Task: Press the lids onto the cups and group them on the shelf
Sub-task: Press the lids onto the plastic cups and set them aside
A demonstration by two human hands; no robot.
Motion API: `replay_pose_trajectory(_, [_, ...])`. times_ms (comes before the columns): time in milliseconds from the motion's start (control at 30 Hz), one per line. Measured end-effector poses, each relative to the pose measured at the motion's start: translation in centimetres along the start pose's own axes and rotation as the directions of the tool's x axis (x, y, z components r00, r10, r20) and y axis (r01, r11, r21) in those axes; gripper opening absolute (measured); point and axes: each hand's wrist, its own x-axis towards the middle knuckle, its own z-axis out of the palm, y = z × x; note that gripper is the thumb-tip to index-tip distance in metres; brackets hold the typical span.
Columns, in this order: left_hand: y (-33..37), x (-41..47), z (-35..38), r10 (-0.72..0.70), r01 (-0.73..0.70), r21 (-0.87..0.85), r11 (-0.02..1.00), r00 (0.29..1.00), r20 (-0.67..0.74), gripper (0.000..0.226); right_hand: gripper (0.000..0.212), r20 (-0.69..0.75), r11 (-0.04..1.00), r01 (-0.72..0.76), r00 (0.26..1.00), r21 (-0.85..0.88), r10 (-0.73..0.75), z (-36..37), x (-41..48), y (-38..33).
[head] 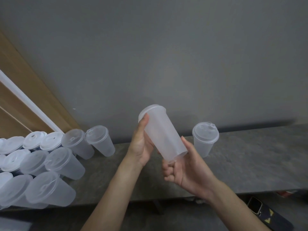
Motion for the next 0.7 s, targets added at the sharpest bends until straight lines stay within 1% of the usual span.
replay_pose_trajectory(33, [0.1,0.1,0.1,0.011,-0.01,0.022,1.0,1.0,-0.011,0.092,0.069,-0.039,0.995,0.035,0.999,-0.094,-0.038,0.0,0.2,0.2])
replay_pose_trajectory(67, [0.2,0.0,0.2,0.031,-0.03,0.042,0.999,0.999,-0.022,0.091,0.071,-0.082,0.982,0.066,0.993,-0.177,-0.082,0.1,0.4,0.3])
replay_pose_trajectory(100, [0.2,-0.1,0.2,0.051,-0.05,0.049,0.998,0.999,-0.019,0.087,0.071,-0.116,0.971,0.086,0.987,-0.225,-0.114,0.1,0.5,0.3])
replay_pose_trajectory(133, [0.3,-0.2,0.2,0.062,-0.062,0.041,0.997,0.998,0.009,0.082,0.069,-0.127,0.968,0.094,0.984,-0.232,-0.126,0.0,0.4,0.3])
replay_pose_trajectory(167, [0.4,-0.4,0.2,0.058,-0.058,0.009,0.998,0.997,0.052,0.078,0.068,-0.114,0.979,0.091,0.987,-0.184,-0.113,0.0,0.4,0.2])
replay_pose_trajectory(233, [0.5,-0.6,0.3,0.027,-0.022,-0.043,0.999,0.994,0.102,0.073,0.07,-0.039,0.999,0.048,0.998,-0.019,-0.049,0.2,0.0,0.1])
replay_pose_trajectory(267, [0.6,-0.6,0.4,-0.007,0.011,-0.044,0.999,0.997,0.081,0.073,0.069,0.006,0.999,0.026,1.0,0.041,-0.026,0.3,-0.3,0.0])
replay_pose_trajectory(300, [0.5,-0.4,0.6,-0.062,0.063,-0.032,0.998,0.998,0.026,0.075,0.068,0.046,0.997,0.007,0.999,0.074,-0.011,0.6,-0.5,-0.1])
replay_pose_trajectory(367, [0.1,-0.1,0.8,-0.209,0.208,-0.019,0.978,0.977,-0.05,0.081,0.065,0.1,0.993,-0.024,0.995,0.113,0.012,1.3,-0.6,-0.4])
replay_pose_trajectory(433, [-0.2,-0.1,1.2,-0.315,0.314,-0.029,0.949,0.945,-0.084,0.074,0.065,0.096,0.99,-0.03,0.995,0.14,0.017,2.4,-0.6,-0.8])
replay_pose_trajectory(500, [-0.4,0.1,1.1,-0.354,0.35,-0.05,0.935,0.931,-0.093,0.064,0.064,0.07,0.988,-0.028,0.997,0.151,0.018,2.8,-0.6,-1.1])
replay_pose_trajectory(567, [-0.2,0.1,1.2,-0.335,0.332,-0.043,0.942,0.936,-0.111,0.06,0.063,0.032,0.991,-0.032,0.999,0.133,0.028,2.5,-0.5,-1.1])
replay_pose_trajectory(600, [-0.1,0.1,1.3,-0.304,0.303,-0.022,0.953,0.944,-0.127,0.06,0.065,0.004,0.996,-0.035,0.999,0.086,0.035,2.2,-0.5,-1.1])
replay_pose_trajectory(633, [-0.1,0.1,1.3,-0.251,0.254,0.003,0.967,0.955,-0.158,0.061,0.067,-0.034,0.999,-0.03,0.999,0.012,0.031,1.9,-0.4,-1.0])
replay_pose_trajectory(700, [-0.1,0.4,0.9,-0.08,0.103,0.094,0.99,0.973,-0.217,0.064,0.069,-0.131,0.984,0.002,0.991,-0.176,-0.026,1.1,-0.1,-0.5])
